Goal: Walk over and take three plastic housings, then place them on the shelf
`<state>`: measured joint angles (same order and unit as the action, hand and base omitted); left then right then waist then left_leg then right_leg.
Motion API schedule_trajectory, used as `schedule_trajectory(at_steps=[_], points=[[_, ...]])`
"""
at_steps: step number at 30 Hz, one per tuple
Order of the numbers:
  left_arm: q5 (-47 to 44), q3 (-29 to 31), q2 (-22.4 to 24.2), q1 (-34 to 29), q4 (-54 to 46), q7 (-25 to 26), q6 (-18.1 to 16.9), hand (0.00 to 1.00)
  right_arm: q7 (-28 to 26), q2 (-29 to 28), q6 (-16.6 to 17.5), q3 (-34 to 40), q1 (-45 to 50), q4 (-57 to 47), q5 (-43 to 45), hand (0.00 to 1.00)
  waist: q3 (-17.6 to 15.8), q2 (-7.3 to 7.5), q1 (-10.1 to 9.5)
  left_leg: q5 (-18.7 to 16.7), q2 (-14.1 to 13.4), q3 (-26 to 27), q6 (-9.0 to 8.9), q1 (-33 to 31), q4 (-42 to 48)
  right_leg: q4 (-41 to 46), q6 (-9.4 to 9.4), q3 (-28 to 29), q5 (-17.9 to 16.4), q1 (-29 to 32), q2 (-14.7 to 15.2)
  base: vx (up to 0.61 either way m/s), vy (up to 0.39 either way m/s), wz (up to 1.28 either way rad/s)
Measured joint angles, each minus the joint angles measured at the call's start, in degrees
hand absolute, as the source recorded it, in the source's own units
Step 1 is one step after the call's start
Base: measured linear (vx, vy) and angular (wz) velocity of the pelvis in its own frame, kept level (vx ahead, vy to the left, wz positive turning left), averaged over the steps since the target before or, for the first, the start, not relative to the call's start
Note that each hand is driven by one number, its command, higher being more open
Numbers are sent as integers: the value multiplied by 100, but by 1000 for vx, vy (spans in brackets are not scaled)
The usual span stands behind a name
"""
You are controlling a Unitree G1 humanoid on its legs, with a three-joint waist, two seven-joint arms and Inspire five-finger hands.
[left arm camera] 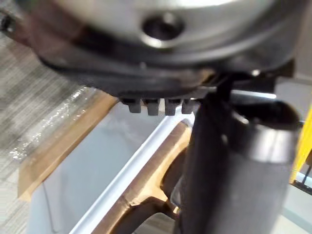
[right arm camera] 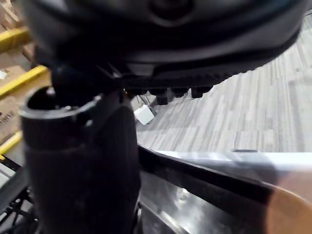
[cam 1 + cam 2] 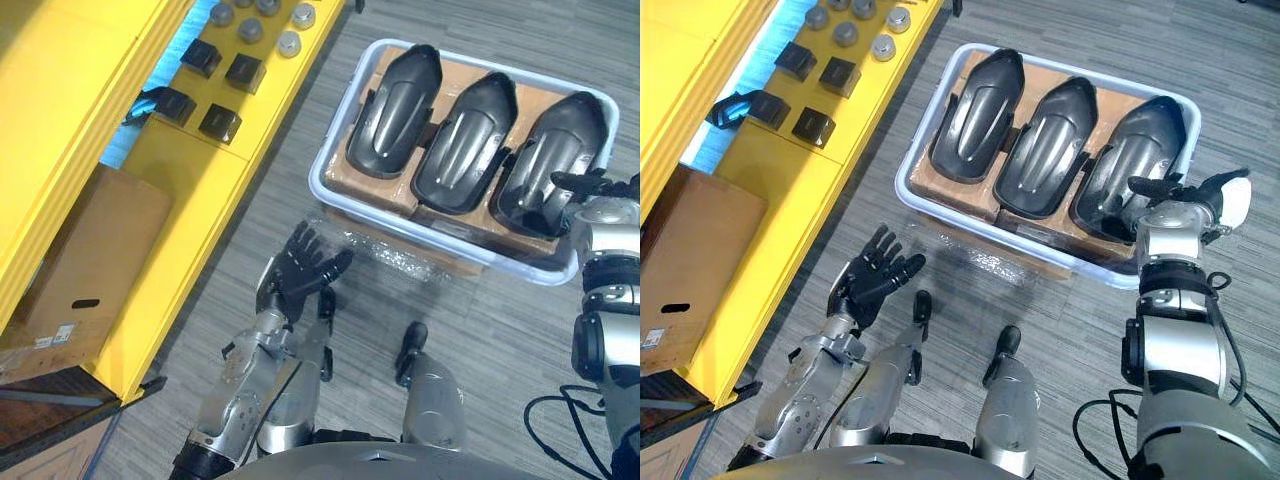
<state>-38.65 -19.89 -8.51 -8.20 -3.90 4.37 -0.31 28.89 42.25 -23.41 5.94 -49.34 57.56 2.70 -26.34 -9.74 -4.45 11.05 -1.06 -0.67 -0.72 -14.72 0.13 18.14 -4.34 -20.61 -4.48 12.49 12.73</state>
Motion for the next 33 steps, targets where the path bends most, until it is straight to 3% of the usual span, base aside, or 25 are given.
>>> schedule_trajectory(at_steps=[3, 6, 7, 21, 29, 33], points=[[-21, -7, 175, 19, 112, 71, -118, 100, -178, 230, -135, -249, -318, 225, -24, 100, -91, -191, -30, 4, 5, -41, 4, -205, 74, 123, 8, -4, -4, 216, 19, -52, -20, 3], [-181, -56, 186, 108, 332, 150, -196, 100, -300, 422, -271, -475, -563, 460, -77, 100, -112, -261, -84, 12, 13, -40, 2, -288, 109, 241, 39, 8, -32, 348, 53, -52, -21, 0], [-188, -88, 191, 141, 390, 174, -222, 100, -352, 490, -366, -508, -613, 535, -221, 0, -111, -275, -145, 7, 19, -50, -4, -383, 178, 324, 61, 7, -74, 451, 95, -39, -9, 2], [-614, -280, 218, 130, 578, 307, -451, 100, -841, 989, -374, -1101, -846, 1113, -1577, 0, -75, -397, -308, 15, 80, -214, -117, -703, 266, 584, 98, -100, -183, 761, 223, -13, -8, 5], [-883, -279, 223, 97, 566, 189, -586, 100, -988, 1121, -272, -1550, -905, 1180, -1756, 0, 38, -554, -326, 31, 87, -271, -132, -696, 273, 672, 129, -172, -251, 746, 246, 15, -15, 3], [-902, -269, 222, 79, 522, 112, -660, 100, -975, 1123, -257, -1571, -905, 1135, -1811, 0, 40, -557, -310, 57, 67, -283, -99, -669, 280, 691, 124, -192, -264, 718, 231, 24, -20, 1]])
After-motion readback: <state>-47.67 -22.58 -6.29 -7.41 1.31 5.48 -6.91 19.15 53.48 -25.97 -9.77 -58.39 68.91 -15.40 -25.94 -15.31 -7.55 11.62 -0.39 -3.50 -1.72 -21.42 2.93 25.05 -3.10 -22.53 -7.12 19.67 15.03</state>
